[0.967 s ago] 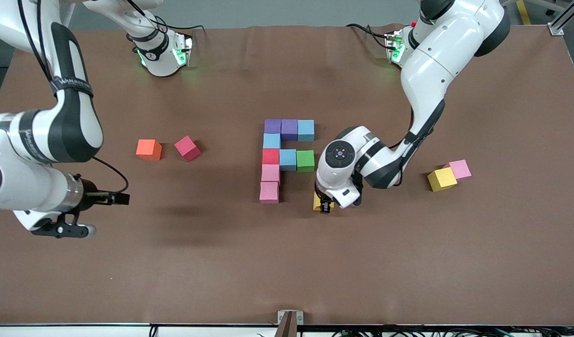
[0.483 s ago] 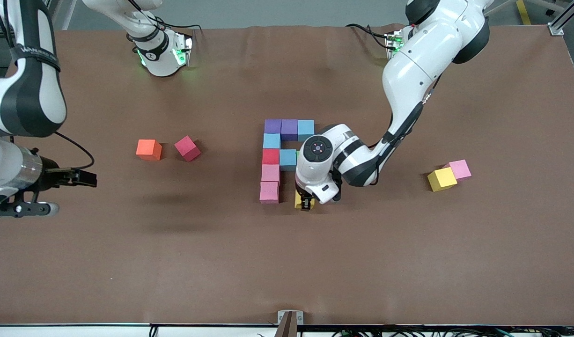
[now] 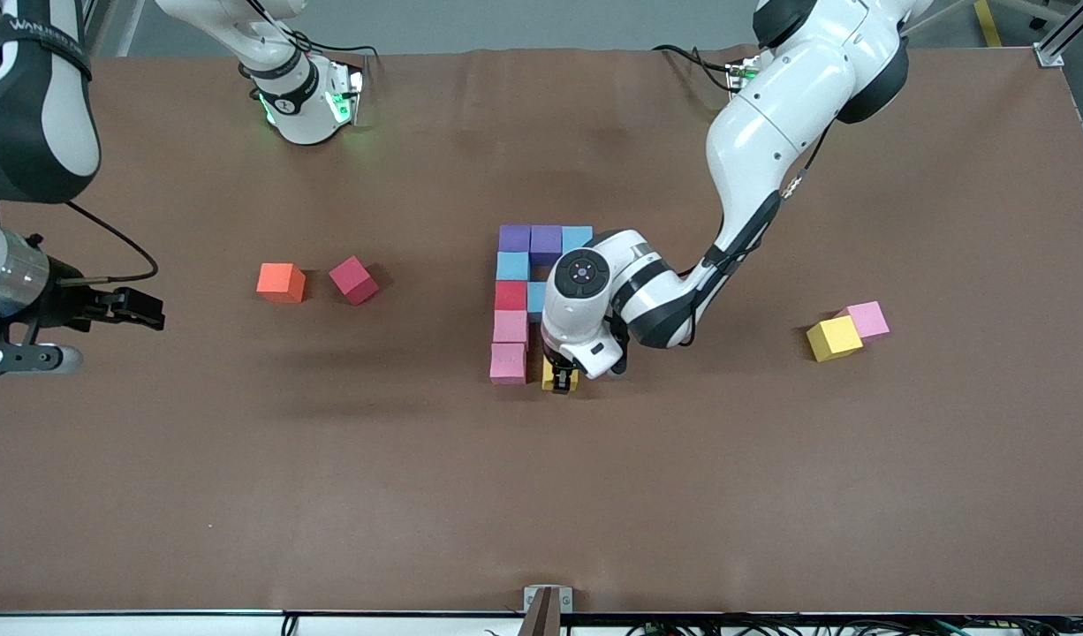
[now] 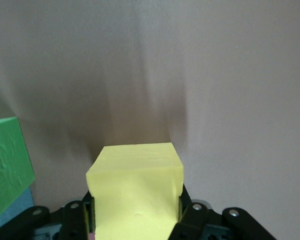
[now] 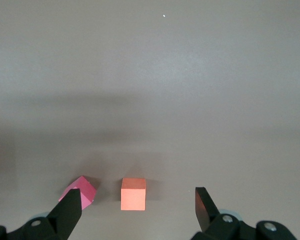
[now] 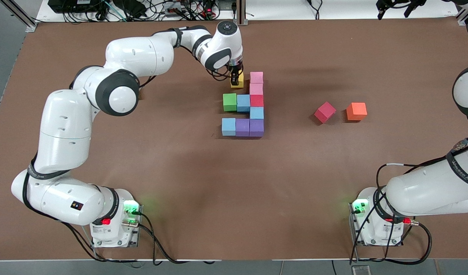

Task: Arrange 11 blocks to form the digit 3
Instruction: 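Lower the yellow cube beside the pink cube and open the left gripper, then move the left gripper back to the second yellow cube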

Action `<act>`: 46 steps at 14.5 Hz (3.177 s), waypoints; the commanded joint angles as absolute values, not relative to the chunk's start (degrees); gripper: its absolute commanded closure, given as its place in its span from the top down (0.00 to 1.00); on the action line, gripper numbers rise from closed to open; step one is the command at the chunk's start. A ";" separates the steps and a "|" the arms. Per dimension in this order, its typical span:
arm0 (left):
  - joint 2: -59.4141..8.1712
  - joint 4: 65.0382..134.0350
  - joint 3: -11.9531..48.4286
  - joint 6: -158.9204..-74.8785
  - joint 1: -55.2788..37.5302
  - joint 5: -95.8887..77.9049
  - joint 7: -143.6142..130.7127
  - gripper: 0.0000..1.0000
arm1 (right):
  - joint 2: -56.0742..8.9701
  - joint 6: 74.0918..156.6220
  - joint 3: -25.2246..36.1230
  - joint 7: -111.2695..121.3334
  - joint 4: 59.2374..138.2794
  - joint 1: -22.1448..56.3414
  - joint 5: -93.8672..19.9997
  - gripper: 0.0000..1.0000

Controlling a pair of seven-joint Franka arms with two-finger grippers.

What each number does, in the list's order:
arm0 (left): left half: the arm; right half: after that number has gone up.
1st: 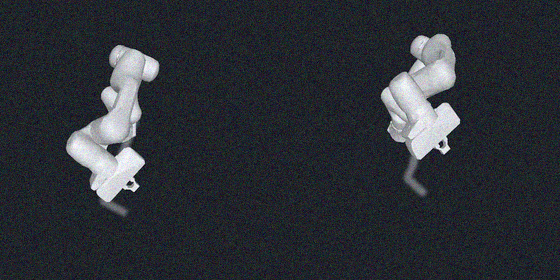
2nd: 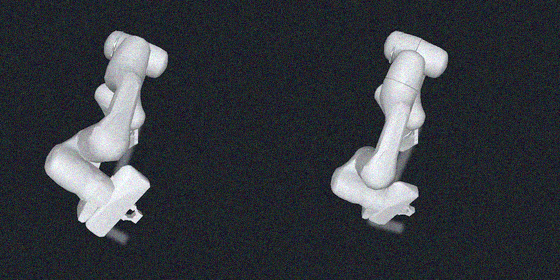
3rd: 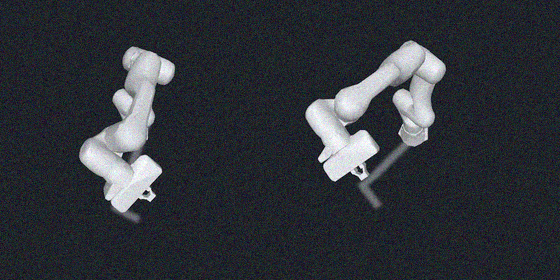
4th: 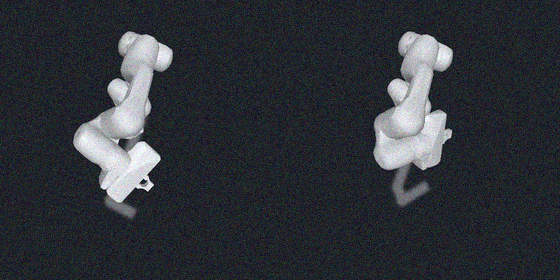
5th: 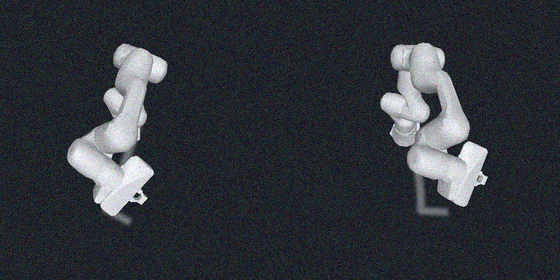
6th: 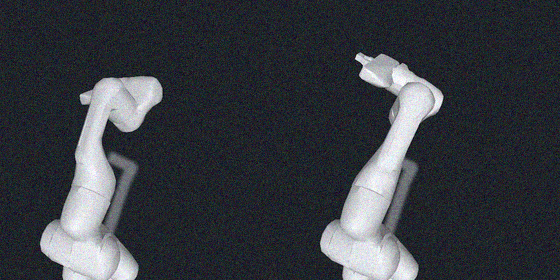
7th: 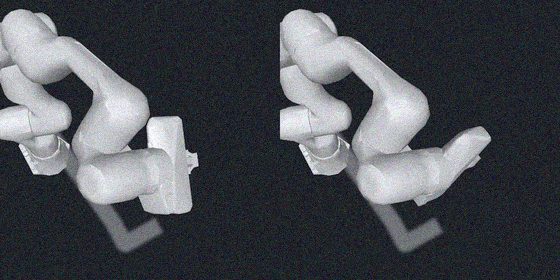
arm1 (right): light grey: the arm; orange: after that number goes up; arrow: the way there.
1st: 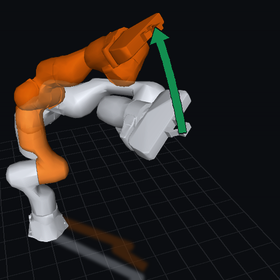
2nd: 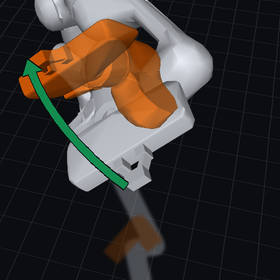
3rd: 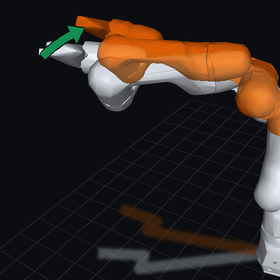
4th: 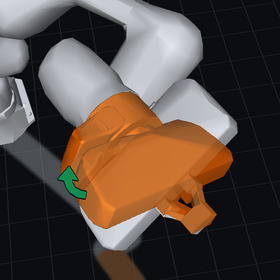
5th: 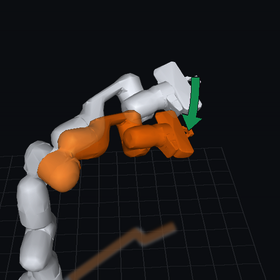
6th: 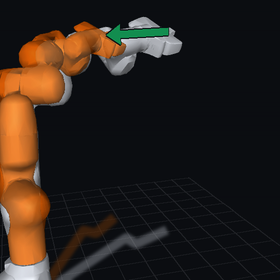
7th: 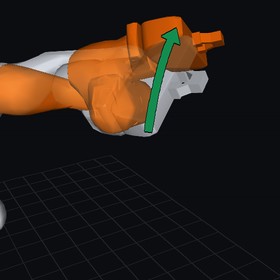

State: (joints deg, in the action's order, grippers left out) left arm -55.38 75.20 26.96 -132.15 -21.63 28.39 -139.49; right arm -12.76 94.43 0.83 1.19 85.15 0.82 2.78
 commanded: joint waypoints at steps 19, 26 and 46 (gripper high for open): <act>-57.92 73.48 25.40 -139.22 -24.08 26.72 -140.89 1.00 | -1.85 90.79 0.09 0.79 90.36 -0.79 2.64 1.00; -53.45 74.35 25.84 -134.66 -23.29 24.44 -140.80 1.00 | -3.25 87.36 0.09 0.88 84.55 -0.97 2.37 1.00; -27.08 106.94 48.25 -119.88 32.15 21.44 -120.24 1.00 | -3.34 85.25 1.66 0.44 85.34 0.70 1.14 1.00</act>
